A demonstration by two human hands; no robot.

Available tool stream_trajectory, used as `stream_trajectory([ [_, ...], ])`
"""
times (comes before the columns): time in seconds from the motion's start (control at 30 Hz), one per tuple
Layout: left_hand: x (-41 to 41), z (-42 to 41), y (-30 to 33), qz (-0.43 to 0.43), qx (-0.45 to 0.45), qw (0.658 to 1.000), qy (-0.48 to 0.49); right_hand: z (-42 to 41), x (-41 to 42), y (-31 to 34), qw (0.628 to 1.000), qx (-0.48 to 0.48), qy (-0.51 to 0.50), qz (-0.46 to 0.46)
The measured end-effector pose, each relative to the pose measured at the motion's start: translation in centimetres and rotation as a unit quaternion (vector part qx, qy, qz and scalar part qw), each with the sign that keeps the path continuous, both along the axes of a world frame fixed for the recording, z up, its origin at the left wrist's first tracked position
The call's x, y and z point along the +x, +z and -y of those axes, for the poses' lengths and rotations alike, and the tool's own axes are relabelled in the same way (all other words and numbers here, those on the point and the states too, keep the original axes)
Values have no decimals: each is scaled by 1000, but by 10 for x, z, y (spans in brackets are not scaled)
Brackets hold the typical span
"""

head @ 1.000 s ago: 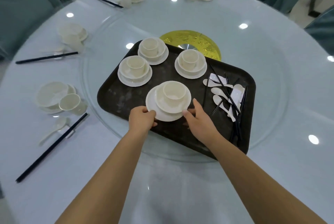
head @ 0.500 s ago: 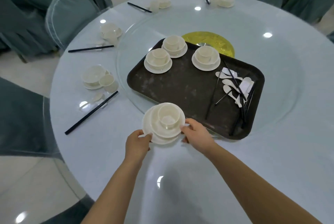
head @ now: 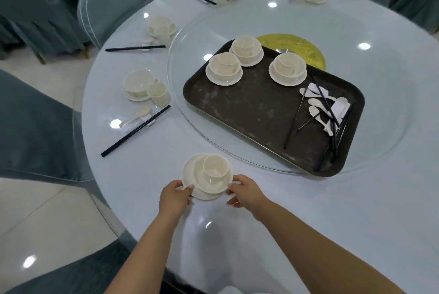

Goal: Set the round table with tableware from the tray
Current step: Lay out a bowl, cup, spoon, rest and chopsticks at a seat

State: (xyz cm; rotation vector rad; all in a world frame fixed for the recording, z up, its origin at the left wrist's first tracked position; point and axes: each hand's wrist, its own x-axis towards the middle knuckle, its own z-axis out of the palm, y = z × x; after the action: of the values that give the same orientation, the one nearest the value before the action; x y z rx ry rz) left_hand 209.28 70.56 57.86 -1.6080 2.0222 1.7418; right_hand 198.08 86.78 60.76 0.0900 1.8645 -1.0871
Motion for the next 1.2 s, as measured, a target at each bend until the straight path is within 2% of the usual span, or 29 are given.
stream_trajectory([
  [0.13, 0, 1, -6, -8, 6, 1000, 12, 7, -3, -3, 999, 23, 24, -16],
  [0.37, -1, 1, -13, -35, 5, 998, -59, 16, -9, -13, 994, 55, 79, -60],
  [0.47, 1, 2, -18, -33, -6, 996, -78, 17, -10, -20, 980, 89, 119, -129],
  [0.57, 4, 1, -23, -37, -3, 995, -90, 14, -12, -22, 949, 127, 168, -233],
  [0.73, 2, 3, -26, -57, -5, 994, -96, 14, -21, -14, 872, 55, 266, -407],
  [0.83, -1, 3, -26, -55, -16, 993, -104, 25, -26, -11, 825, 47, 321, -462],
  [0.93, -3, 3, -27, -46, -30, 992, -117, 38, -27, -12, 803, 54, 353, -477],
  [1.03, -5, 4, -28, -14, -45, 987, -156, 47, -26, -17, 803, 71, 357, -471],
  [1.2, -14, 1, -26, 79, -88, 971, -207, 49, -24, -10, 853, 27, 282, -438],
])
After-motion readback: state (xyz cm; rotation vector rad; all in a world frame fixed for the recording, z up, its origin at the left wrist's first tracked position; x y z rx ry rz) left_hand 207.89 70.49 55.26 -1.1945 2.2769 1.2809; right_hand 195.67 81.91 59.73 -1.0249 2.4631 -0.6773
